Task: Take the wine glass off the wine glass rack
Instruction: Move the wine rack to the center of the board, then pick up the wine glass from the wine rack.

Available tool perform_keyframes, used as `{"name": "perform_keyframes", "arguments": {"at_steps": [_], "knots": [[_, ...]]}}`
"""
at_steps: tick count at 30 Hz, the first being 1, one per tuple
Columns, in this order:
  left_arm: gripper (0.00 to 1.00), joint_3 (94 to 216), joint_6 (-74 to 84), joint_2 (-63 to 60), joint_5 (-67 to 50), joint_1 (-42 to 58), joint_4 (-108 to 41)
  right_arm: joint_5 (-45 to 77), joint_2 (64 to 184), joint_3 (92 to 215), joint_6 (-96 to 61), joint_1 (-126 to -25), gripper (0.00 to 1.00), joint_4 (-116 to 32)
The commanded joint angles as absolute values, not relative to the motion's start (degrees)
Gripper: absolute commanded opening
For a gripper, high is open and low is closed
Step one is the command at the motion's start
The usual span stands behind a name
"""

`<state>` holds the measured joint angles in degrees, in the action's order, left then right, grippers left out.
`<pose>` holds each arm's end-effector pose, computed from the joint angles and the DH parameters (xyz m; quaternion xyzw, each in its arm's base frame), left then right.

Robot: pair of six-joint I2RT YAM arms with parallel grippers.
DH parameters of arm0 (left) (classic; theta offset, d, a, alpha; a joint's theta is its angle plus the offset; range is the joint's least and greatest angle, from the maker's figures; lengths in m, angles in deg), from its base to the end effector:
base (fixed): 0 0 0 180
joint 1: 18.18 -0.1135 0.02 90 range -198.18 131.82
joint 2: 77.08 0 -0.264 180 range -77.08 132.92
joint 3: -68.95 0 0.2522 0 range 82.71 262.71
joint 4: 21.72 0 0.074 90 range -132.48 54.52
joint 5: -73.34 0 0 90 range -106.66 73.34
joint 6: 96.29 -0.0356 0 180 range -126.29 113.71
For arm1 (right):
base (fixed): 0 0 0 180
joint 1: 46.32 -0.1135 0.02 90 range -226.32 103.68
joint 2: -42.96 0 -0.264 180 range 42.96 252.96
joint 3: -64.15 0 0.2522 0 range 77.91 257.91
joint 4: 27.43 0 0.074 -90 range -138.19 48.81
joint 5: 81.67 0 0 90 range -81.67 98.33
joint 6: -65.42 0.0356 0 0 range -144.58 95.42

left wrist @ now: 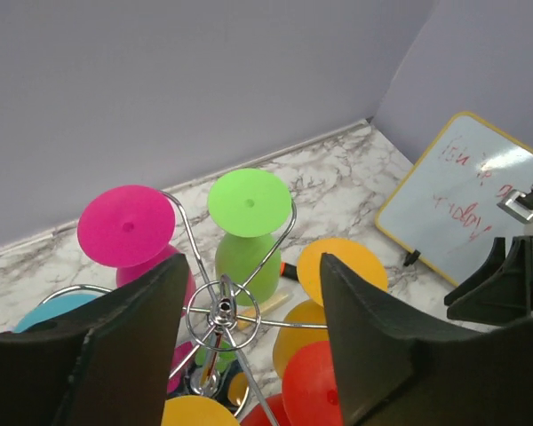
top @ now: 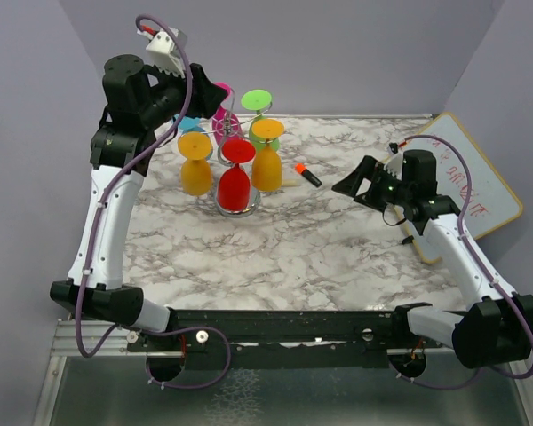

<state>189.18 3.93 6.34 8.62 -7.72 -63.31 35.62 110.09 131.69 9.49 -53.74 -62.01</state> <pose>0.2898 -0.0690 0.5180 0.1496 0.7178 -0.2770 0.6210 0.2527 0.0494 0.2992 0.0904 0.8610 0.3561 0.3516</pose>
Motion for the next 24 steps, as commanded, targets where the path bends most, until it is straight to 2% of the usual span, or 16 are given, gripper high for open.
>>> {"name": "perform_keyframes", "arguments": {"at_steps": [1, 5, 8, 15, 24], "knots": [[0.69, 188.2, 3.3, 3.8, 4.8, -7.7, -61.7, 41.1, 108.6, 130.9, 10.7, -53.6, 1.00, -58.0], [0.82, 185.6, 3.6, -0.4, -0.7, -7.7, -61.8, 45.2, 108.3, 130.8, 12.1, -53.6, 1.00, -54.2], [0.86, 181.8, 5.0, -4.6, -6.3, -7.7, -62.7, 48.1, 108.8, 131.5, 13.5, -53.6, 1.00, -52.0], [0.90, 169.7, 8.4, -16.4, -15.2, -7.7, -64.5, 52.4, 109.4, 132.4, 17.0, -54.5, 0.93, -47.2], [0.92, 163.3, 9.7, -23.4, -24.4, -7.7, -71.7, 47.4, 111.3, 135.5, 17.0, -62.0, 0.91, -46.2]]}}
